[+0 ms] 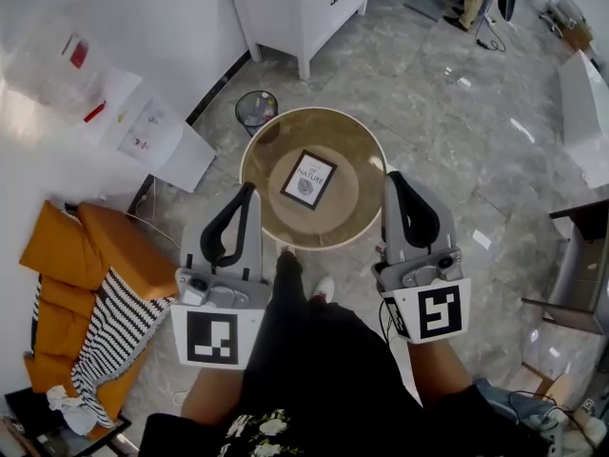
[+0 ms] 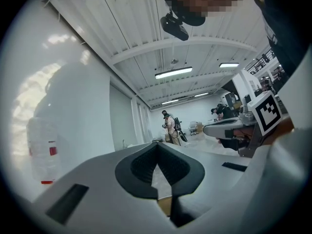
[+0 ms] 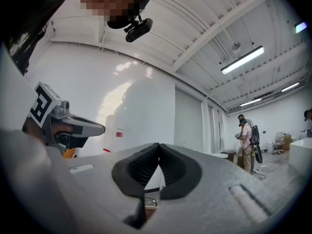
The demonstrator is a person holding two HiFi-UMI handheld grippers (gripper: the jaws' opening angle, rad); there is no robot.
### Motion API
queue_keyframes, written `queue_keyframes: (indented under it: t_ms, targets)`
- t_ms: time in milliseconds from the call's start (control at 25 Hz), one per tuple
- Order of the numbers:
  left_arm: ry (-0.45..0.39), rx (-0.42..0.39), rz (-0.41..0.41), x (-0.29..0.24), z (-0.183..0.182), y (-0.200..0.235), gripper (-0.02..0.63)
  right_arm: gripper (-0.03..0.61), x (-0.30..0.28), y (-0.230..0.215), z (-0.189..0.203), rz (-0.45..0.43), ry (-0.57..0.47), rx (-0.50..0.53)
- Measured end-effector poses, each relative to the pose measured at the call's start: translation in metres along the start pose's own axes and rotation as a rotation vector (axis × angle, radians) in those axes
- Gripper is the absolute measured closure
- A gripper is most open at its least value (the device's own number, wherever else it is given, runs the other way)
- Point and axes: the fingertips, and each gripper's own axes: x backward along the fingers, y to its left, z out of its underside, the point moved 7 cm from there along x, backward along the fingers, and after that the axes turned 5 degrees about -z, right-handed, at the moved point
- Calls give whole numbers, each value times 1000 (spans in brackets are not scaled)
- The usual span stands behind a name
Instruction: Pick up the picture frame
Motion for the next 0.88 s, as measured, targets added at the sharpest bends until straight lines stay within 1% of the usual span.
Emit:
queue_keyframes:
  t_ms: [240,560,720,800,880]
  targets:
    - [2,19,23,-32,10,13,607,581,-25,-9,12,12,19,4]
    - [-5,34,38,-80,15,52,607,581,-81,-21,14,31,12,15]
    - [-1,18,58,-103,17,72,607,581,-111,-25,16,44,18,11]
    - [3,34,65,-113,22,86,607,581,-126,-24,18,48,25,11]
    - [-10,65,77,-123,26,98,607,581,-138,-21,20,58,36,14]
